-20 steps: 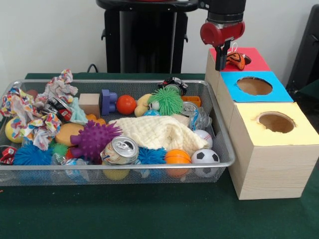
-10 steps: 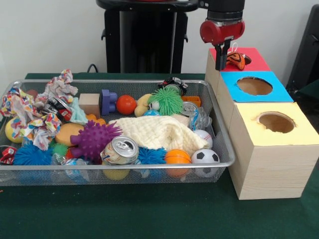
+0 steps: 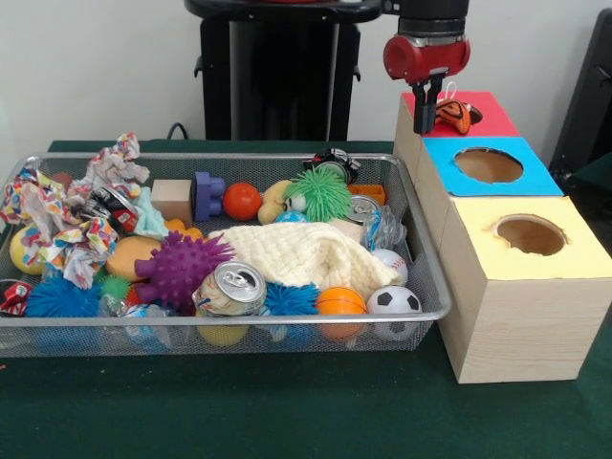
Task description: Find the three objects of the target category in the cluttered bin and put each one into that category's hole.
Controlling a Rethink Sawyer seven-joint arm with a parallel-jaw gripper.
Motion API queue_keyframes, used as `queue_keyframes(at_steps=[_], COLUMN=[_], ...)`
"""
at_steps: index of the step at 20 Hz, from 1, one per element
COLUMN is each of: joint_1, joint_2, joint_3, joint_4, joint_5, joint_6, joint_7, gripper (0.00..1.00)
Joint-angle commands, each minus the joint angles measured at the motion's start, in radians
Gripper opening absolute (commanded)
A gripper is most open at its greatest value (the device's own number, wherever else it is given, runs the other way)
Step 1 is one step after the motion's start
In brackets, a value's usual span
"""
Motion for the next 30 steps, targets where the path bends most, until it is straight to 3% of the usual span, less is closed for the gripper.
queue_keyframes(at_steps=[1,14,17,24,30], joint_1=[0.052,0.076,0.076,0.090,0.111], joint_2=[0.141,0.143,0.124,0.013,0.042], joint_3=[0.017,0.000,0.004,0.013,0.018], joint_4=[0.148,0.198,0.174,0.124,0.168], joint_5=[0.068,0.140,0.140,0.177,0.192], joint_6=[-0.039,-0.097,-0.051,0.168,0.085], joint_7=[0.262,0.239,0.194,0.109,0.183], gripper=[0.00,0.00,0.00,0.00,0.00])
